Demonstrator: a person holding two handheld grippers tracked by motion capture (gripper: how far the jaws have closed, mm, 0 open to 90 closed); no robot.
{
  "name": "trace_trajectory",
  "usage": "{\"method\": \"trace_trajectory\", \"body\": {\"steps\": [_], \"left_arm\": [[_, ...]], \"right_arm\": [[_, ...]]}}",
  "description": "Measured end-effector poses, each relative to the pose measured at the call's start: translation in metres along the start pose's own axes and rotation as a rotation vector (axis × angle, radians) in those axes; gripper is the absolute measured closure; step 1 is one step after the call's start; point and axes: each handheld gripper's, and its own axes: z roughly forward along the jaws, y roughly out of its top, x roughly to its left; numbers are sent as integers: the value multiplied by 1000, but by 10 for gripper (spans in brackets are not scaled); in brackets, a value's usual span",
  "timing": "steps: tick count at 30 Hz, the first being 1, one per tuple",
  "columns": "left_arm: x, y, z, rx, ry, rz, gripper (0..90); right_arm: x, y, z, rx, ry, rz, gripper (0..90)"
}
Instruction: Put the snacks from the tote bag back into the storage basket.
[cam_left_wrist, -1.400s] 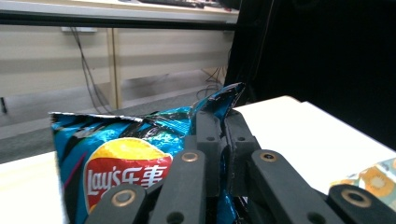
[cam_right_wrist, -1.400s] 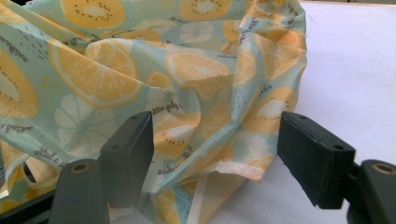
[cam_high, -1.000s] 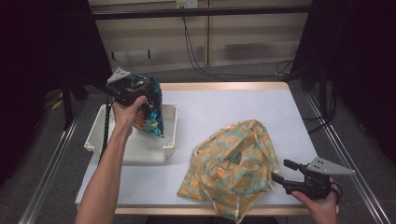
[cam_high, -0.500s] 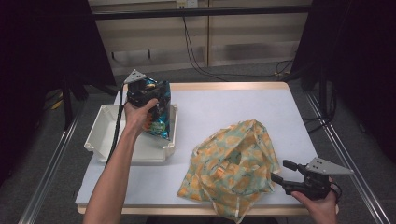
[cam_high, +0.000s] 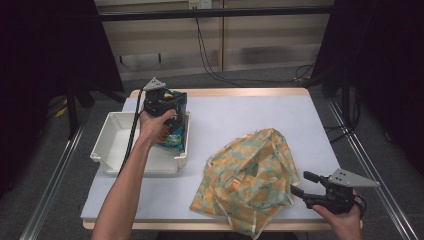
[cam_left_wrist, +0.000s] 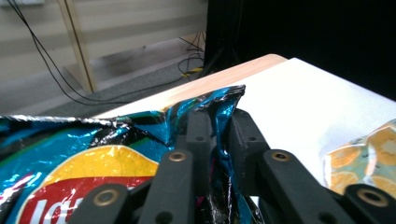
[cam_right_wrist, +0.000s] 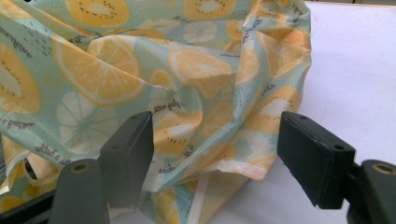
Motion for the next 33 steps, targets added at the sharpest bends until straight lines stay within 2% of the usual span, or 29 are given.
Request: {"method": "trace_trajectory", "body": {"steps": [3, 6, 10, 13, 17, 21, 24, 26, 27, 29, 30, 33], "left_arm": [[-1, 0, 1, 16, -8, 26, 766], [-3, 0, 3, 8, -9, 7, 718], [-9, 7, 3, 44, 3, 35, 655], [-8, 7, 3, 47, -1, 33, 630], [-3, 5, 0, 19, 4, 2, 568], [-1, 5, -5, 3, -13, -24, 530], [0, 8, -10, -4, -4, -17, 472], [1, 10, -16, -19, -13, -14, 449], [2, 10, -18, -25, -16, -26, 435], [4, 11, -23, -18, -20, -15, 411], [4, 11, -26, -21, -9, -11, 406], [0, 15, -35, -43, -29, -1, 397]], "right_arm": [[0, 0, 1, 4, -1, 1, 268], [0, 0, 1, 5, 2, 2, 268], [0, -1, 1, 8, 1, -2, 254], [0, -1, 2, 12, 2, 0, 251], [1, -1, 2, 9, 7, -4, 251], [0, -1, 1, 9, 5, -4, 247], [0, -1, 2, 13, 7, -5, 245], [1, -1, 2, 13, 7, -7, 244], [1, -1, 2, 13, 7, -6, 244], [1, -1, 2, 14, 6, -7, 244], [1, -1, 3, 15, 7, -7, 243], [0, -1, 2, 12, 4, -7, 242]]}}
